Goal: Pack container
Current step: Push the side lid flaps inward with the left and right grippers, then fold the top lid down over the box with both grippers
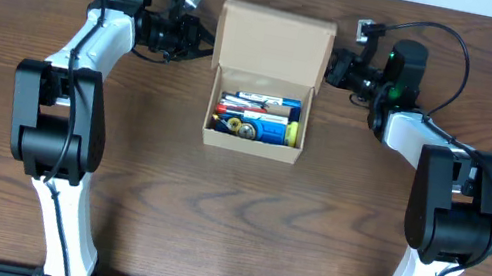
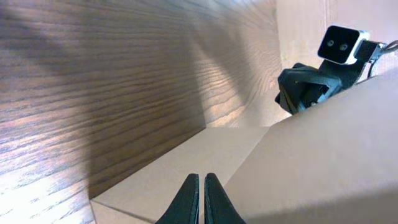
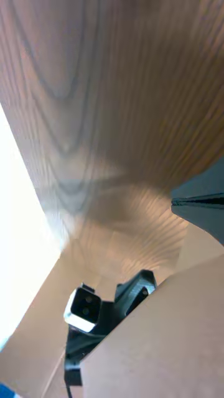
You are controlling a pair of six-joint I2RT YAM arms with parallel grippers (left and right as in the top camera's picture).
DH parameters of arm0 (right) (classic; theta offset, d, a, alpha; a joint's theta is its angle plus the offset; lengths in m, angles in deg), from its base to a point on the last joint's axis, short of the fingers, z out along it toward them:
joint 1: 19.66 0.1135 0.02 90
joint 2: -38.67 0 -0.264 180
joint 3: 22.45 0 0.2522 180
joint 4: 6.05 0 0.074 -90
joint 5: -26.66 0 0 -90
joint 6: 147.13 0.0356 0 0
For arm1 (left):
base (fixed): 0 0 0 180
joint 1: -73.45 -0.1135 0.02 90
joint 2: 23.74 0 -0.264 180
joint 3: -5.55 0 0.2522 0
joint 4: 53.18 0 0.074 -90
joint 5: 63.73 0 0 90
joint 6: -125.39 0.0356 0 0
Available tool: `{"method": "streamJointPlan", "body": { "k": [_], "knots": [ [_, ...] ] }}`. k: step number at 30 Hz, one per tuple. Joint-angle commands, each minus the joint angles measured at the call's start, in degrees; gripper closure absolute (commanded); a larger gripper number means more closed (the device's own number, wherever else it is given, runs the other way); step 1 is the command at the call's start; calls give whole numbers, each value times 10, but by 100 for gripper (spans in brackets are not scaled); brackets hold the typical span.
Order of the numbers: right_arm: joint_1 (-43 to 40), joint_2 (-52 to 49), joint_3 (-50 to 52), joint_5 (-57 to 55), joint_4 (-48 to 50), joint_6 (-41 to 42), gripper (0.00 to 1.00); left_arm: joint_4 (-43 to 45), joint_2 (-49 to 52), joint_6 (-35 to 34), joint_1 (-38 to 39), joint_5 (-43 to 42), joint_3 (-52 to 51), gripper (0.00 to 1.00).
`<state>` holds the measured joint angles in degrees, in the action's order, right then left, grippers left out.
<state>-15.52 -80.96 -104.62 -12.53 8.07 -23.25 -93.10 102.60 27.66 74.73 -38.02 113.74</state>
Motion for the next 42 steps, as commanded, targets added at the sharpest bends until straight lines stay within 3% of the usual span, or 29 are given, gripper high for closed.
{"method": "streamJointPlan", "body": {
  "k": [1,15,22,36,42],
  "knots": [
    [-2,-7,-3,24,4,-10,99,11,-5,-5,0,-11,3,94],
    [-5,11,-30,98,23,-10,99,31,-57,-12,-2,10,3,94],
    [-5,36,-32,106,-21,-20,98,-11,-118,26,-1,24,3,94],
    [13,171,-32,12,-385,-221,98,-286,-199,204,12,141,3,94],
    [44,253,-32,-96,-550,-274,99,-390,-219,271,29,186,3,94]
  ]
}}
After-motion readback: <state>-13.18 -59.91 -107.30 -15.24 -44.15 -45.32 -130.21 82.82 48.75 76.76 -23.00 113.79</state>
